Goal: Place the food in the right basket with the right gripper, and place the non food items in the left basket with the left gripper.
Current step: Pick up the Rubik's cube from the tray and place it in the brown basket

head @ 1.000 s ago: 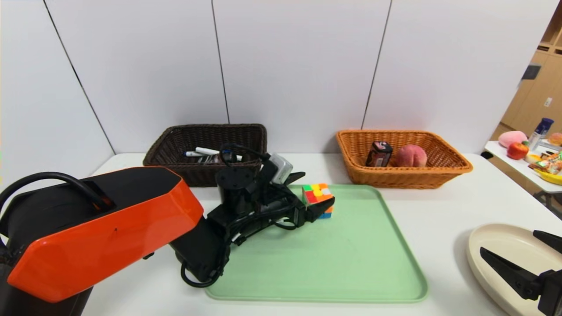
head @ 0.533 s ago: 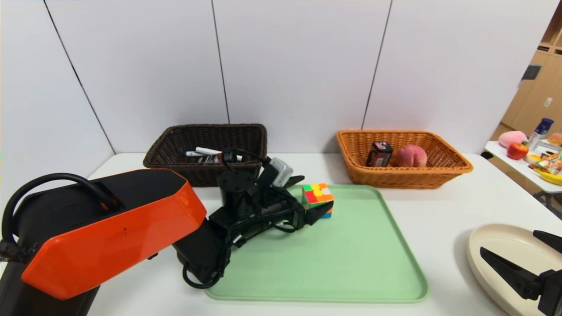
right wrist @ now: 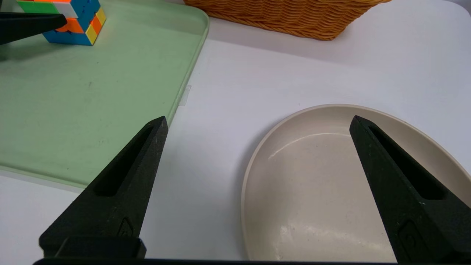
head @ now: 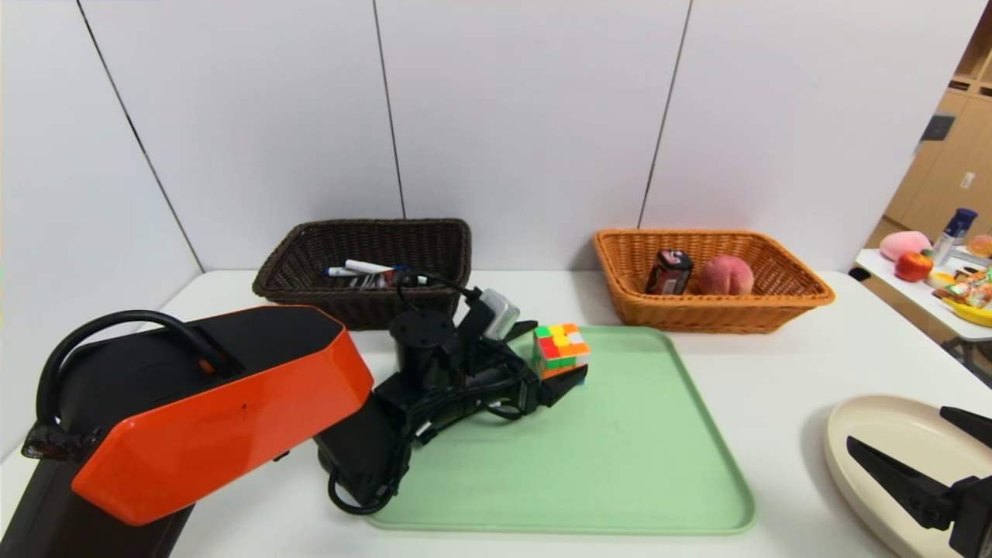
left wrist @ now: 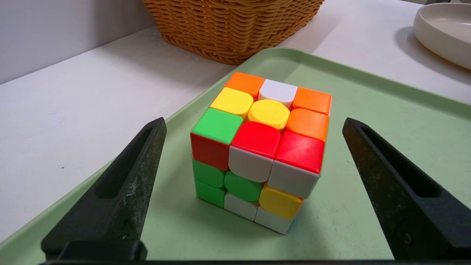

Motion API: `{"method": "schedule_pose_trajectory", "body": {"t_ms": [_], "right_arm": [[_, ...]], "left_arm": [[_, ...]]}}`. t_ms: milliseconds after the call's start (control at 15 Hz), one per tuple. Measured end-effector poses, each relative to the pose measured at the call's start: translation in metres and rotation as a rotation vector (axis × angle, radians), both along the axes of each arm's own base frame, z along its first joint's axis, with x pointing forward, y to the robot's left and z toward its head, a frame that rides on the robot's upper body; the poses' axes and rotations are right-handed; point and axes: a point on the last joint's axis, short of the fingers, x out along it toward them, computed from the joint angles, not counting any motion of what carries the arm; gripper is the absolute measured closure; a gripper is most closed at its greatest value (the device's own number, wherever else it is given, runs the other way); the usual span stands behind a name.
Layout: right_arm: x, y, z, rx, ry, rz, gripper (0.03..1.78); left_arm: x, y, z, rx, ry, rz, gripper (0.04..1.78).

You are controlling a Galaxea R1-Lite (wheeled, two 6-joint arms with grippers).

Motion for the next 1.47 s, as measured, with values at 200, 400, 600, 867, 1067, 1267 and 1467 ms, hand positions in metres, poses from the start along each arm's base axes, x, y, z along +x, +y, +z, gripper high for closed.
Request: {"method": "schedule_pose_trajectory", "body": {"t_ms": [200,400,600,867,1067,1267,1467], "right_arm": [[0.0,0.0,0.0,0.0,0.002,0.0,0.11],[0.0,0.0,0.0,0.0,0.001,0.001,0.11],[0.0,0.0,-0.001,0.001,0.003,0.0,0.11],[-0.001,0.0,-0.002,0.0,0.007,0.0,0.11],[-0.001,0.0,-0.002,0.0,0.009,0.001,0.11],[-0.001,0.0,-0.002,0.0,0.01,0.002,0.11],[0.0,0.0,-0.003,0.0,0.012,0.003,0.11]], "left_arm": [[0.001,0.0,0.0,-0.001,-0.001,0.003,0.22],[0.001,0.0,0.001,-0.009,-0.012,0.003,0.7],[0.001,0.0,0.0,-0.009,-0.011,0.003,0.89],[0.001,0.0,-0.001,-0.013,-0.02,0.006,0.9],[0.001,0.0,0.002,-0.02,-0.031,0.007,0.91],[0.0,0.005,0.025,-0.053,-0.07,0.017,0.91],[0.005,0.019,0.057,-0.087,-0.115,0.052,0.91]]}}
